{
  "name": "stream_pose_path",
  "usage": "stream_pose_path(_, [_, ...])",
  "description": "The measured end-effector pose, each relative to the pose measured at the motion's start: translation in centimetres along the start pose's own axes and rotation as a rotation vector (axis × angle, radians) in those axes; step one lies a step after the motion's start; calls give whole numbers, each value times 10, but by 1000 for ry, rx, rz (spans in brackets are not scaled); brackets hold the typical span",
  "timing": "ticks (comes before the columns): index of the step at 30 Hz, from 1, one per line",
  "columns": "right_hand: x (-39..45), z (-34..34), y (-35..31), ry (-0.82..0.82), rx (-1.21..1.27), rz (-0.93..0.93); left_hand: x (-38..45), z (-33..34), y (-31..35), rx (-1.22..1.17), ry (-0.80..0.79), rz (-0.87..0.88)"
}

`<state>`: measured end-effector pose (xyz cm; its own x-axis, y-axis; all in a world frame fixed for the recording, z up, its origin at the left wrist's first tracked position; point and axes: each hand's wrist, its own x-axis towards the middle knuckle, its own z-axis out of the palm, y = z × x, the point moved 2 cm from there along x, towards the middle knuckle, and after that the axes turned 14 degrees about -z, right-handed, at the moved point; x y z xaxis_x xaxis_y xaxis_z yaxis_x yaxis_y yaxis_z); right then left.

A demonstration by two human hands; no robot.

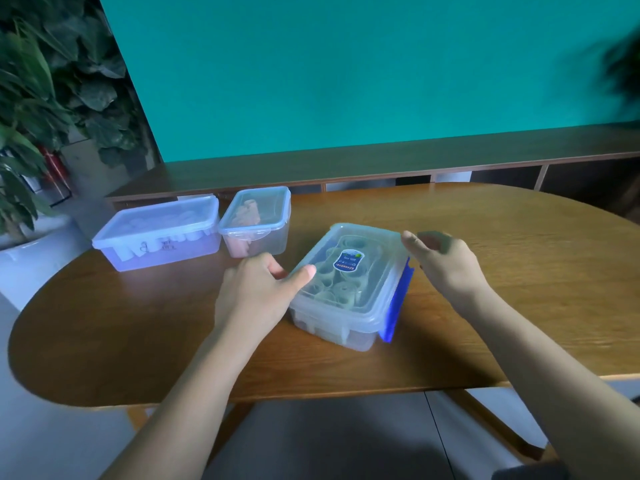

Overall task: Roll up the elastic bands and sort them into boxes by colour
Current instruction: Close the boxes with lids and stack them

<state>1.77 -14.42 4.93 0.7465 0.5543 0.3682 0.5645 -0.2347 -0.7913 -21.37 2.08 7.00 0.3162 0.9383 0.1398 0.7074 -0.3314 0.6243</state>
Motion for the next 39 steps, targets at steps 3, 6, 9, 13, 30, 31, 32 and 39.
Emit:
stream_pose_path(3, [-16, 2, 8, -46, 11, 91, -14, 3, 5, -34, -3, -24])
stream_pose_path(6, [-27, 1, 9, -83, 234, 233, -25, 12, 9, -72, -66, -56])
stream_pose_path(9, [-33, -5, 0, -154, 376, 275, -33, 14, 15, -90, -48, -44])
stream_pose_path(13, [-37, -5, -5, -167, 502, 319, -37, 19, 20, -228, -204, -126])
stream_pose_path(30, [-49, 2, -20, -79, 179, -18, -45, 36, 15, -630, -92, -106])
stream_pose_path(31, [-49, 3, -22, -75, 152, -28, -45, 36, 15, -611, -88, -98])
stream_pose_path(32, [-50, 4, -23, -70, 133, -32, -44, 36, 15, -592, -89, -86])
stream_pose_path(39, [-48, 3, -30, -97, -9, -98, -38, 37, 20, -456, -79, -18])
